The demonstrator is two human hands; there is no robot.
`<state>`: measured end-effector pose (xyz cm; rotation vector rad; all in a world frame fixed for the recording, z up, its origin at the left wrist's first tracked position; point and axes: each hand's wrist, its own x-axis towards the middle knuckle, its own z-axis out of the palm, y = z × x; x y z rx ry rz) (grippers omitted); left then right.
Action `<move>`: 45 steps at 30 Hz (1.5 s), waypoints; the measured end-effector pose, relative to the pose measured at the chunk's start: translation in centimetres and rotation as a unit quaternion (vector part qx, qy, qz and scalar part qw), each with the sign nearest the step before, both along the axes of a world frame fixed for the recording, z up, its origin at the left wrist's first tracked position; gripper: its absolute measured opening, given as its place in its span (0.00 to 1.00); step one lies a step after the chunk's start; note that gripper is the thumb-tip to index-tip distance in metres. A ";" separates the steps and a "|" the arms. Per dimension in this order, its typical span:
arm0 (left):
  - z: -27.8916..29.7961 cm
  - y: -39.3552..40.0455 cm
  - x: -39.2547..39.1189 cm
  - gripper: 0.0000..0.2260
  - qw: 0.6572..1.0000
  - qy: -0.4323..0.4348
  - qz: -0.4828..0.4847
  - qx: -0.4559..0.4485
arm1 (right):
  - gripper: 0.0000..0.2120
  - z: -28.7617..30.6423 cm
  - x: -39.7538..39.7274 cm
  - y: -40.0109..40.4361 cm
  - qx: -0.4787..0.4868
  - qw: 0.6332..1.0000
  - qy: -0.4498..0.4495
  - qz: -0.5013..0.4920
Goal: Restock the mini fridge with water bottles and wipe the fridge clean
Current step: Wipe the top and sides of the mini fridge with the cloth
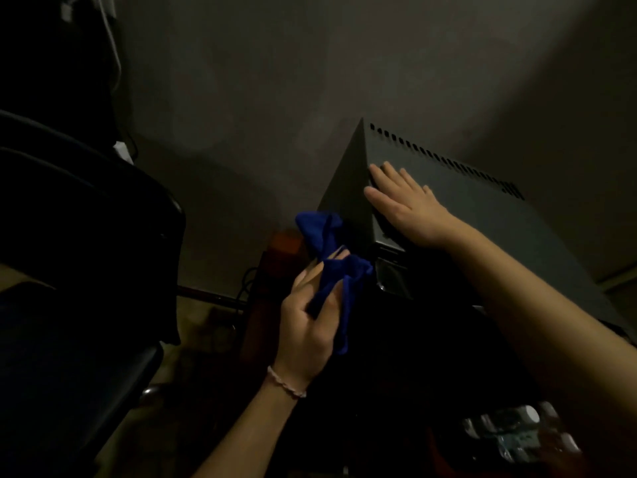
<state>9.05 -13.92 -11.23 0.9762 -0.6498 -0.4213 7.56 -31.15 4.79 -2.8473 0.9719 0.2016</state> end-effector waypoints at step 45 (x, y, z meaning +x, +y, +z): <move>-2.5 -1.4 2.0 0.17 0.996 -0.072 -0.011 0.043 | 0.31 -0.1 -0.4 0.1 0.007 0.999 -0.030 0.027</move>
